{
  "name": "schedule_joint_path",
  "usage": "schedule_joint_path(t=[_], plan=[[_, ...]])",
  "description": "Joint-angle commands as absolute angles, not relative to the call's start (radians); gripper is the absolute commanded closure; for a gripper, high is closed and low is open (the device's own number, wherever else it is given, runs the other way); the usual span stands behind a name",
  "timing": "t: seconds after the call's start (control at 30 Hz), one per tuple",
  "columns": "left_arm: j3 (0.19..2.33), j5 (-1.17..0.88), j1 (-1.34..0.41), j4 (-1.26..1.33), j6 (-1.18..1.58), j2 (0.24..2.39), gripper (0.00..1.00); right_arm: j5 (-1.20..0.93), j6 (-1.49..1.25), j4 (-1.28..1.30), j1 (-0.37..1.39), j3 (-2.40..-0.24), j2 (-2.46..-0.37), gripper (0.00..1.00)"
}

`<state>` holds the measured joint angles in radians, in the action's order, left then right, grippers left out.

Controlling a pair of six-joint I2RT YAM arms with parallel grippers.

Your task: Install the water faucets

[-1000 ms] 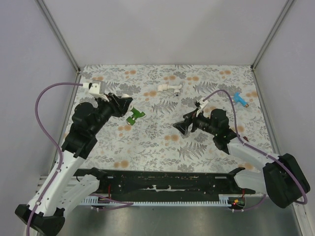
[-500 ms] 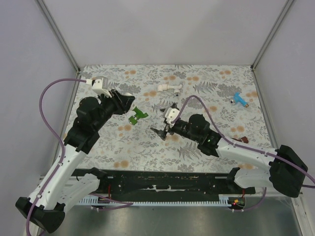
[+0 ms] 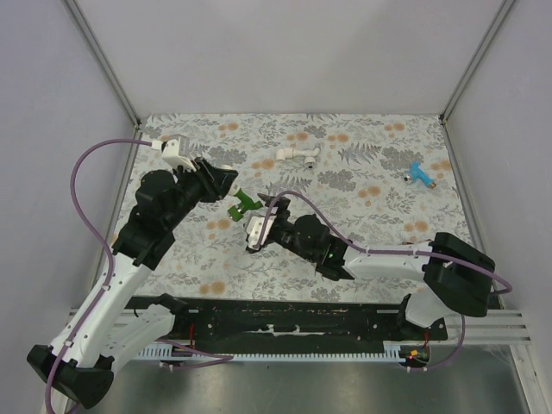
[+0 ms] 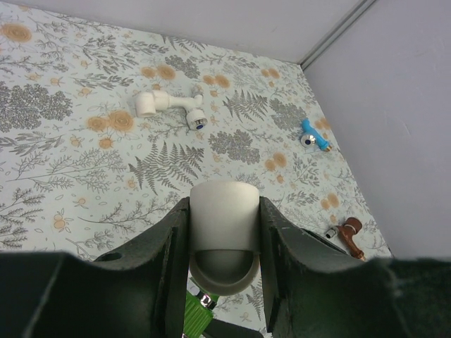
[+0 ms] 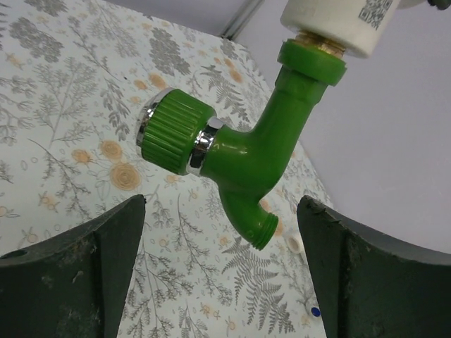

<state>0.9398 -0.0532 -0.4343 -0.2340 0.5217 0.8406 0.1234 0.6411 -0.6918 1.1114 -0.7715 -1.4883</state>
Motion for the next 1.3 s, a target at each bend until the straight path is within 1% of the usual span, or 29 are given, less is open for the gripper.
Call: schedule_joint_path(t=[0.0,0.03,0.07,0.13,0.17,0.27,0.33,0.43,0.47,0.5,0.63,0.73,0.83,0.97,1.07,1.17,1.23,1.27], plan=[[0.996,-0.057,-0.440,-0.189,0.571,0.821,0.98,0.258,0.764,-0.860,1.118,-0.831,-1.563,0.06],[0.997,-0.060,-0.440,-0.190,0.571,0.821,0.98,0.273,0.778,-0.883,1.118,-0.834,-1.580,0.06],[0.999,-0.061,-0.442,-0.193,0.571,0.818,0.98,0.281,0.785,-0.912,1.118,-0.834,-1.598,0.09],[0.999,-0.066,-0.440,-0.199,0.572,0.815,0.98,0.298,0.790,-0.966,1.118,-0.834,-1.624,0.17],[0.999,-0.071,-0.440,-0.202,0.572,0.812,0.98,0.304,0.790,-0.983,1.118,-0.836,-1.635,0.24],[0.996,-0.086,-0.440,-0.206,0.566,0.807,0.98,0.308,0.788,-1.028,1.118,-0.841,-1.657,0.40],[0.993,-0.087,-0.442,-0.206,0.555,0.802,0.98,0.290,0.758,-1.019,1.118,-0.839,-1.646,0.55],[0.980,-0.090,-0.442,-0.203,0.531,0.790,0.98,0.203,0.671,-0.925,1.111,-0.831,-1.586,0.72],[0.976,-0.098,-0.440,-0.196,0.522,0.785,0.98,0.157,0.628,-0.867,1.100,-0.827,-1.553,0.82],[0.970,-0.106,-0.442,-0.190,0.509,0.778,0.98,0.103,0.570,-0.818,1.083,-0.825,-1.521,0.89],[0.936,-0.196,-0.437,-0.120,0.462,0.758,0.98,-0.215,0.310,-0.625,0.979,-0.836,-1.404,0.92],[0.911,-0.280,-0.436,-0.063,0.434,0.749,0.98,-0.456,0.114,-0.604,0.879,-0.839,-1.365,0.92],[0.853,-0.383,-0.434,0.073,0.451,0.730,0.98,-0.661,-0.090,-0.626,0.793,-0.857,-1.371,0.93],[0.752,-0.468,-0.434,0.297,0.518,0.706,0.98,-0.831,-0.400,-0.806,0.712,-0.850,-1.436,0.92],[0.686,-0.483,-0.433,0.441,0.569,0.686,0.98,-0.882,-0.653,-1.030,0.669,-0.831,-1.500,0.90],[0.646,-0.466,-0.433,0.515,0.617,0.673,0.98,-0.903,-0.921,-1.240,0.623,-0.827,-1.587,0.88],[0.632,-0.436,-0.433,0.520,0.641,0.669,0.98,-0.900,-1.049,-1.381,0.600,-0.827,-1.647,0.87],[0.629,-0.414,-0.434,0.514,0.653,0.667,0.98,-0.911,-1.074,-1.406,0.594,-0.834,-1.667,0.85]])
